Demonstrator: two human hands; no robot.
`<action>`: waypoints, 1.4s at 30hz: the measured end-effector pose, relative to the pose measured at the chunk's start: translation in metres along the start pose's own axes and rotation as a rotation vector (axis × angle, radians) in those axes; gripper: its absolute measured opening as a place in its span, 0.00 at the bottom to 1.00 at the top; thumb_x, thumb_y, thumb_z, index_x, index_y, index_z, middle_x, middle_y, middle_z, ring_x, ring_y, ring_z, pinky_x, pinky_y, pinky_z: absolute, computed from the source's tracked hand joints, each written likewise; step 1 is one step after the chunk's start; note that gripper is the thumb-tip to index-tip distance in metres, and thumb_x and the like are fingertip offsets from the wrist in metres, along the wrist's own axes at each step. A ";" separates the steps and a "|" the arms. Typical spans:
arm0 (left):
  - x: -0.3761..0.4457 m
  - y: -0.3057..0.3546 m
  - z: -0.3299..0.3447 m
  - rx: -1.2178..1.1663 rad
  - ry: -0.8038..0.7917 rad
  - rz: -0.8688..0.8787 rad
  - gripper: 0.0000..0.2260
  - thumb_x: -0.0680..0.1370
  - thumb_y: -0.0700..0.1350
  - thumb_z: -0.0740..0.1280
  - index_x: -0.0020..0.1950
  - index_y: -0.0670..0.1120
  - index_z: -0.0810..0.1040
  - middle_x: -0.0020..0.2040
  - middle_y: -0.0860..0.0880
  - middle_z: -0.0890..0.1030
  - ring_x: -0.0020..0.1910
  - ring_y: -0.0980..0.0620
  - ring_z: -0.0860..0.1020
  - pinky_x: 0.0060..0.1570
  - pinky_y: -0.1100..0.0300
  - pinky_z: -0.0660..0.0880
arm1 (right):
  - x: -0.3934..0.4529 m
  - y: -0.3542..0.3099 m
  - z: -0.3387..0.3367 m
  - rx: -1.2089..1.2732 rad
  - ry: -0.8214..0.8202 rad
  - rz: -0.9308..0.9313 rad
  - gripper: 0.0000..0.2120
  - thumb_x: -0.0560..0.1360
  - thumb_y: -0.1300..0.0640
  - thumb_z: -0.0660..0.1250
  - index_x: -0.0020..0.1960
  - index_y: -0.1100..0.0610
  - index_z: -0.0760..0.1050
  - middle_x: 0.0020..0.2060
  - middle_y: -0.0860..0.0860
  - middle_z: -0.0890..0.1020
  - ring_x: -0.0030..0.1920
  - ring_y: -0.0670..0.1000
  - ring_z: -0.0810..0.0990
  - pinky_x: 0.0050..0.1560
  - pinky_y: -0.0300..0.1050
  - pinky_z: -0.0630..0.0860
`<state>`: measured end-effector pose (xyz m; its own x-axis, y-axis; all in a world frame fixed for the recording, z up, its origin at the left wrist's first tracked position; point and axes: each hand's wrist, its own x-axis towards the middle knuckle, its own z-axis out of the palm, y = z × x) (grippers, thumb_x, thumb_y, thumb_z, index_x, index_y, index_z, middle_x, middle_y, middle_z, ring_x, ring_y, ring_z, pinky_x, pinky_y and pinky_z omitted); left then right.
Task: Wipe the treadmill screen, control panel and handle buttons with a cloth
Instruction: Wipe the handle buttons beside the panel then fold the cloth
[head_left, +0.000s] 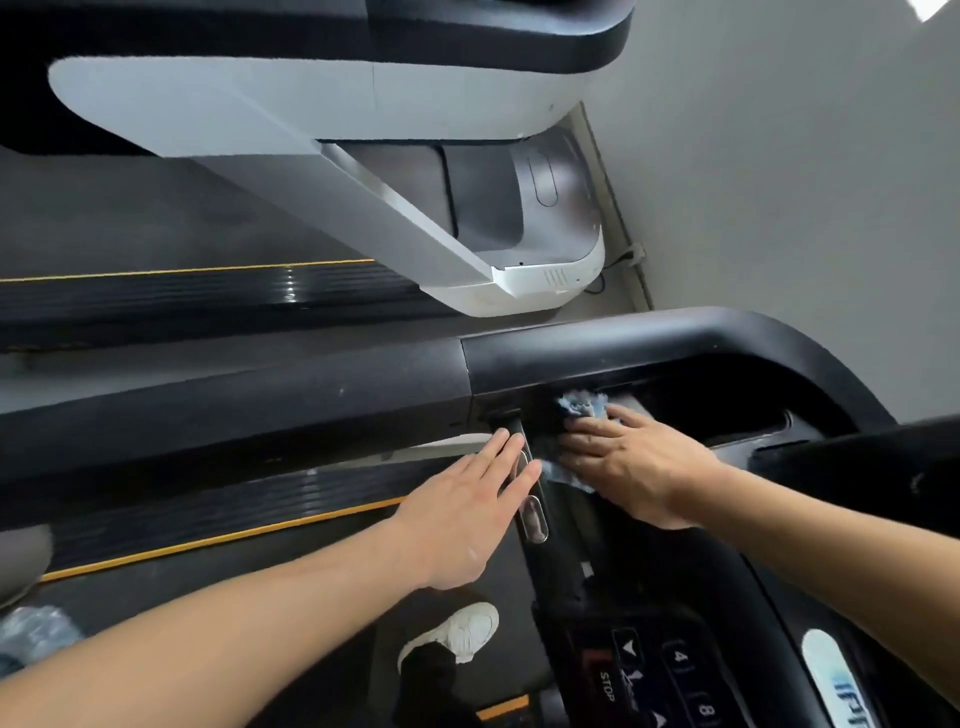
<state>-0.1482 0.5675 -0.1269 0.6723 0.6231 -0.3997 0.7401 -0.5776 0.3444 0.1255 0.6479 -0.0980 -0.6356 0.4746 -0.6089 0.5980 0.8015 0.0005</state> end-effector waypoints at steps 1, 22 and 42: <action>0.000 -0.001 -0.001 -0.006 -0.011 0.000 0.41 0.81 0.37 0.58 0.84 0.47 0.34 0.82 0.41 0.30 0.82 0.43 0.29 0.83 0.48 0.44 | -0.012 -0.008 0.008 0.016 0.012 0.012 0.30 0.78 0.45 0.48 0.75 0.45 0.76 0.76 0.44 0.74 0.81 0.50 0.66 0.82 0.59 0.53; 0.010 0.010 -0.037 0.246 -0.161 -0.003 0.38 0.81 0.42 0.61 0.86 0.46 0.43 0.85 0.38 0.45 0.84 0.40 0.48 0.81 0.48 0.53 | -0.151 -0.063 0.048 0.187 0.194 0.263 0.19 0.78 0.51 0.61 0.67 0.41 0.80 0.71 0.39 0.78 0.77 0.49 0.71 0.77 0.57 0.68; 0.074 0.193 -0.091 -0.397 -0.093 0.450 0.03 0.82 0.50 0.69 0.48 0.57 0.78 0.44 0.55 0.82 0.46 0.53 0.80 0.42 0.59 0.71 | -0.189 -0.233 0.002 1.960 1.411 1.537 0.18 0.80 0.42 0.66 0.54 0.55 0.85 0.53 0.52 0.86 0.56 0.52 0.84 0.61 0.56 0.83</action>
<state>0.0463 0.5501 -0.0127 0.9297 0.3043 -0.2078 0.3451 -0.5215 0.7804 0.1075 0.3712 0.0159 0.7967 0.4158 -0.4386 -0.2717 -0.4018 -0.8745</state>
